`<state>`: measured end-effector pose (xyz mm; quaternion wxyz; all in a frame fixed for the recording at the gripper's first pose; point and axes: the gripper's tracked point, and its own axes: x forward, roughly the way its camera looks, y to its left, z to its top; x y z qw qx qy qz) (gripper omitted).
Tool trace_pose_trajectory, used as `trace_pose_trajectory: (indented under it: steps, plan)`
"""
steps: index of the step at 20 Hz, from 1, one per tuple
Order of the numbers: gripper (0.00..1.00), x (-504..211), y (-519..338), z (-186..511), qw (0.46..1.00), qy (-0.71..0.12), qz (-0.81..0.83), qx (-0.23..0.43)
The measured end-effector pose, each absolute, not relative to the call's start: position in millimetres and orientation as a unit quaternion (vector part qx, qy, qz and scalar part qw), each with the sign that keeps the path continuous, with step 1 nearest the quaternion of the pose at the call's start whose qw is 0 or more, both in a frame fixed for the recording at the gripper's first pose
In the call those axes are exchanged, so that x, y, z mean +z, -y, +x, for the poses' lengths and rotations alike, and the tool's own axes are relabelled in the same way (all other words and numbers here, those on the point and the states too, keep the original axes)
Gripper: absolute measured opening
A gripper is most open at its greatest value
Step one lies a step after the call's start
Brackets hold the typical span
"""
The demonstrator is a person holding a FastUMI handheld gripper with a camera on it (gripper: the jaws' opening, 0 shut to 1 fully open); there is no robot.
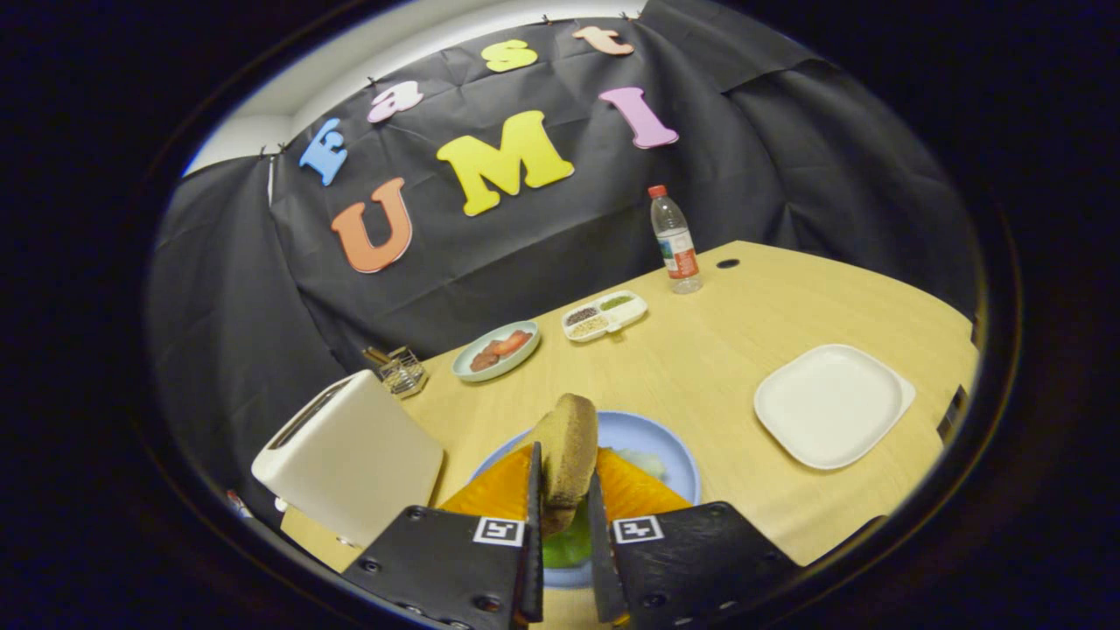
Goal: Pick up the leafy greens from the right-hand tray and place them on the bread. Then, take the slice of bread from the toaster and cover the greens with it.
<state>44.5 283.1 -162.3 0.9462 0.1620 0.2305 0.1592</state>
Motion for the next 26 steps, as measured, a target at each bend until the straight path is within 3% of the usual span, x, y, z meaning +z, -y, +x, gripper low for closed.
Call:
trace_pose_trajectory:
  steps: [8, 26]
  plan:
    - [0.72, -170, -239, 51, 0.947, -0.242, 0.162, 0.136]
    - [0.8, -49, -180, -4, 0.97, -0.074, 0.147, 0.177]
